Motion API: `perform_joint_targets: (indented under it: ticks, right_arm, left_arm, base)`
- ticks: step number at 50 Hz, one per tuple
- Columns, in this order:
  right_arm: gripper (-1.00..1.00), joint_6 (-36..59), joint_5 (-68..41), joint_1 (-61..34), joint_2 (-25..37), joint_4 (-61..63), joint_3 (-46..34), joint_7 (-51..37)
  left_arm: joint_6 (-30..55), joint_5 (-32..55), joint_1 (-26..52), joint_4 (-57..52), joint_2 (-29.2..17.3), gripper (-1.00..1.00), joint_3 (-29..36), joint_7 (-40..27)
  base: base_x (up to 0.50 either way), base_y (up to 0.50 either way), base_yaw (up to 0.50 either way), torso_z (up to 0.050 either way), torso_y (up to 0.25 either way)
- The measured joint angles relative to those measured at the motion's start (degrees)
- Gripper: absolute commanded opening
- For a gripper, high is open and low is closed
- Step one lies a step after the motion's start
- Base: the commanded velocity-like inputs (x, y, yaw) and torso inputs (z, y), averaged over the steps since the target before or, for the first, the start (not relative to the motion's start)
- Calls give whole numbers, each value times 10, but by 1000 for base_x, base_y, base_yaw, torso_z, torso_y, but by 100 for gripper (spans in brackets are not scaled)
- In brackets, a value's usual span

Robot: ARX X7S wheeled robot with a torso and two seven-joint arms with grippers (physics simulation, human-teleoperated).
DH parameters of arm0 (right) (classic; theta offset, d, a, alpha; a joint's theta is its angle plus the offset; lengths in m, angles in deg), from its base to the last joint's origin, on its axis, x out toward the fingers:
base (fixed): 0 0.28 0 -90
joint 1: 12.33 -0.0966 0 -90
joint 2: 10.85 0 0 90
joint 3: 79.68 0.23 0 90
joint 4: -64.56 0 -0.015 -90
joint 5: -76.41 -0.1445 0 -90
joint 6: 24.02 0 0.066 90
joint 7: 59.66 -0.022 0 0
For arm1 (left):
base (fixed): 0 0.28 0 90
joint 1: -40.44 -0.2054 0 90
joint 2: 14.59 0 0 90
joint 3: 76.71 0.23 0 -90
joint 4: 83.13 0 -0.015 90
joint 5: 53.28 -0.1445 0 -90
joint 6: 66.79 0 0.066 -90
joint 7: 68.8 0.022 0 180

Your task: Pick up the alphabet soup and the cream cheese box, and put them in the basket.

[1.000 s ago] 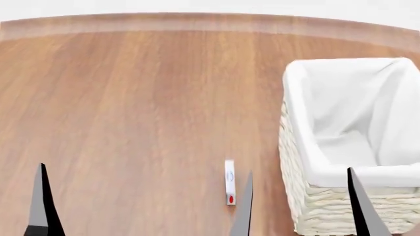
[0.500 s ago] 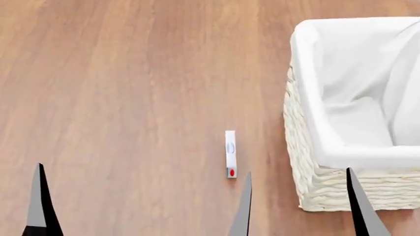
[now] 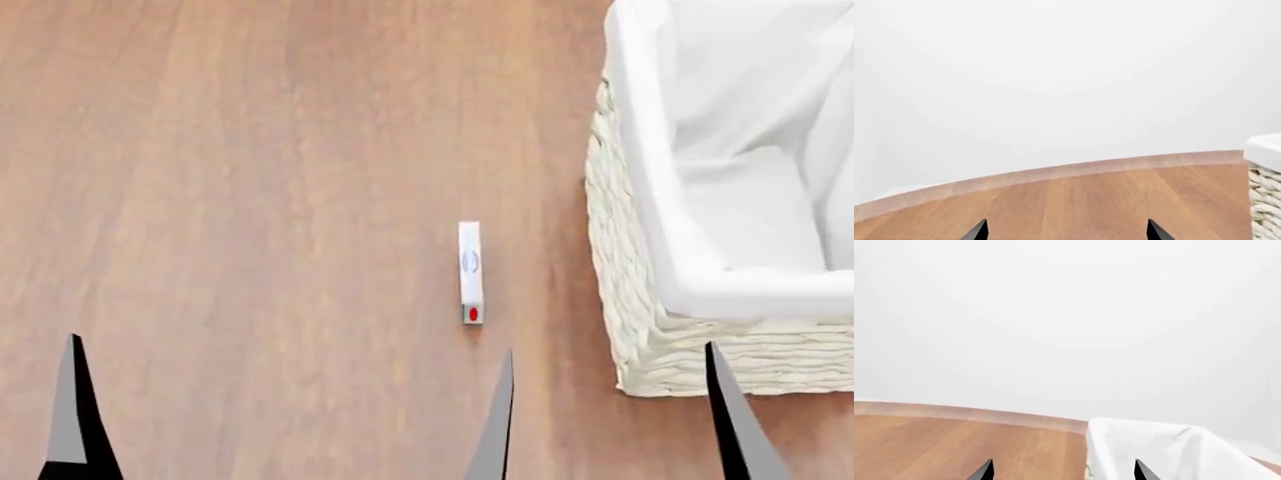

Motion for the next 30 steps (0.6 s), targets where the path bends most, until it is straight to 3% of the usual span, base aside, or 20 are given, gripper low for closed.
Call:
perform_joint_targets:
  ticks: [30]
  right_arm:
    - [100,3,-12,-4,4,-5,2,-9]
  left_arm:
    - [-10,10,4,6,-5,100,5,-6]
  base:
    - [0,0,-82,0,0]
